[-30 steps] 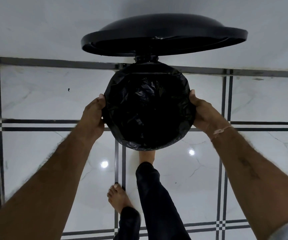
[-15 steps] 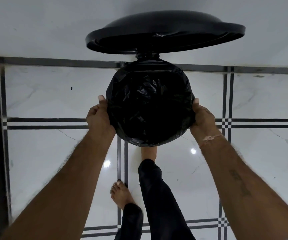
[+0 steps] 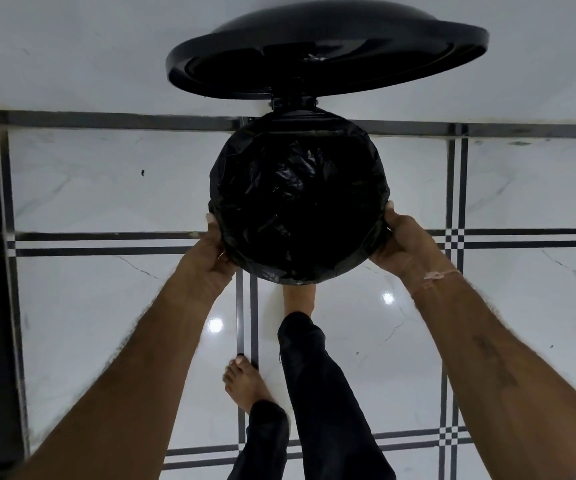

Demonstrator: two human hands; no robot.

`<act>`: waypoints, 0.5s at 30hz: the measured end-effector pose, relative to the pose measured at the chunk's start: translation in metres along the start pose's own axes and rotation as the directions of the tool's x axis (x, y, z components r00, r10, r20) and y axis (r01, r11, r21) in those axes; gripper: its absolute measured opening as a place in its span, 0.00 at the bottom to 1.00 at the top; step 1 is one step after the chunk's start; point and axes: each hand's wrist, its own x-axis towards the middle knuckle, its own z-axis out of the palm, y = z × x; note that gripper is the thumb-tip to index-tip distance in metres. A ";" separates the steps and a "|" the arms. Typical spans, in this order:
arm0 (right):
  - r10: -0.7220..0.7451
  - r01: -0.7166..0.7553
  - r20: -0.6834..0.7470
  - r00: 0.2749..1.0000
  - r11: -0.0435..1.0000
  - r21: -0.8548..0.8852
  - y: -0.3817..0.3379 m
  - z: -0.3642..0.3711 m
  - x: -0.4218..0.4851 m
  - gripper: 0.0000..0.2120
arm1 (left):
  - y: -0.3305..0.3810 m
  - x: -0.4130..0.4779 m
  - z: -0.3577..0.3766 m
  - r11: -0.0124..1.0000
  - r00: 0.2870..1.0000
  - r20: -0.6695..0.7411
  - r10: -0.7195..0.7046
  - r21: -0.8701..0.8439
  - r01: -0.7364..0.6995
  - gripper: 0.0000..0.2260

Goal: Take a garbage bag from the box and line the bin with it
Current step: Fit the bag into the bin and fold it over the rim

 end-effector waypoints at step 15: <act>-0.177 0.147 0.050 0.983 0.919 0.365 0.054 -0.018 0.002 0.15 | -0.039 -0.014 -0.010 0.952 0.998 0.054 -0.026 -0.303 0.042 0.15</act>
